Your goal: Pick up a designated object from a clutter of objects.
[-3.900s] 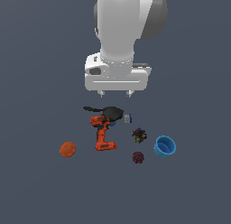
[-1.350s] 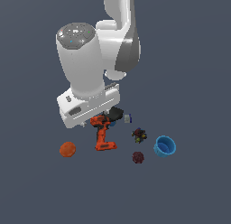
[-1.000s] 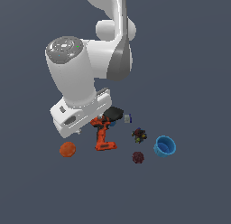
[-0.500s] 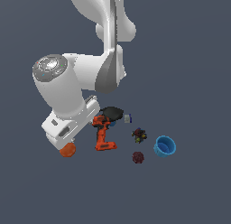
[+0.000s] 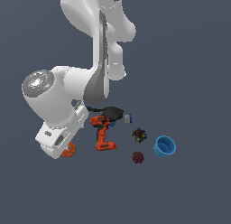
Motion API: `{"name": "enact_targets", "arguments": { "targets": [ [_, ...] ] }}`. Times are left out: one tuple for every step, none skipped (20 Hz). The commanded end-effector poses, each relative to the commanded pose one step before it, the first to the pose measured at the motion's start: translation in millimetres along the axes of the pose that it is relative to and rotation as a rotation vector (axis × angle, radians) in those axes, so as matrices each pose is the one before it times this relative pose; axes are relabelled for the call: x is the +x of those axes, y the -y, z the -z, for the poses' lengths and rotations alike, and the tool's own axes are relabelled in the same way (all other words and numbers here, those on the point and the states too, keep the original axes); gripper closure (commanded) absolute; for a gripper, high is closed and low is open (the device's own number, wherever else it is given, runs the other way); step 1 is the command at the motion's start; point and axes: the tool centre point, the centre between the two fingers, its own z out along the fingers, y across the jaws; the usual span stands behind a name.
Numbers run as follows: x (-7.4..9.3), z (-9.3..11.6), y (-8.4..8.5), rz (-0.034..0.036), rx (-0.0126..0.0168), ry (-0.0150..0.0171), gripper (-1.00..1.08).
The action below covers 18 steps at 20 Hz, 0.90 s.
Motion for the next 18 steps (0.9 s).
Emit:
{"name": "enact_targets", "arguments": {
  "targets": [
    [-7.21, -8.38, -5.91, 0.05213, -0.00188, -0.00193, -0.92],
    [-3.02, -3.35, -2.07, 0.02024, -0.0007, -0.00069, -0.92],
    [-3.09, -3.37, -1.97, 0.02023, -0.00072, -0.00067, -0.92],
    [-3.15, -3.39, -1.86, 0.02023, -0.00074, -0.00066, -0.92],
    [-3.21, -3.41, -1.75, 0.02021, -0.00076, -0.00064, -0.92],
    [-3.26, -3.42, -1.64, 0.02017, -0.00077, -0.00062, -0.92],
    [-3.24, -3.37, -1.5, 0.0198, -0.00078, -0.0006, -0.92],
    [-3.15, -3.25, -1.33, 0.01895, -0.00076, -0.00055, -0.92],
    [-3.01, -3.09, -1.17, 0.01793, -0.00074, -0.00051, -0.92],
    [-2.88, -2.92, -1.01, 0.01688, -0.00071, -0.00047, -0.92],
    [-2.72, -2.75, -0.88, 0.01586, -0.00067, -0.00043, -0.92],
    [-2.56, -2.59, -0.75, 0.01484, -0.00064, -0.00039, -0.92],
    [-2.41, -2.42, -0.64, 0.01379, -0.0006, -0.00035, -0.92],
    [-2.24, -2.24, -0.54, 0.01277, -0.00057, -0.00031, -0.92],
    [-2.06, -2.07, -0.46, 0.01176, -0.00053, -0.00028, -0.92],
    [-1.9, -1.89, -0.38, 0.01073, -0.00049, -0.00025, -0.92],
    [-1.72, -1.72, -0.31, 0.0097, -0.00044, -0.00022, -0.92],
    [-1.53, -1.54, -0.26, 0.0087, -0.0004, -0.00019, -0.92]
  ]
}}
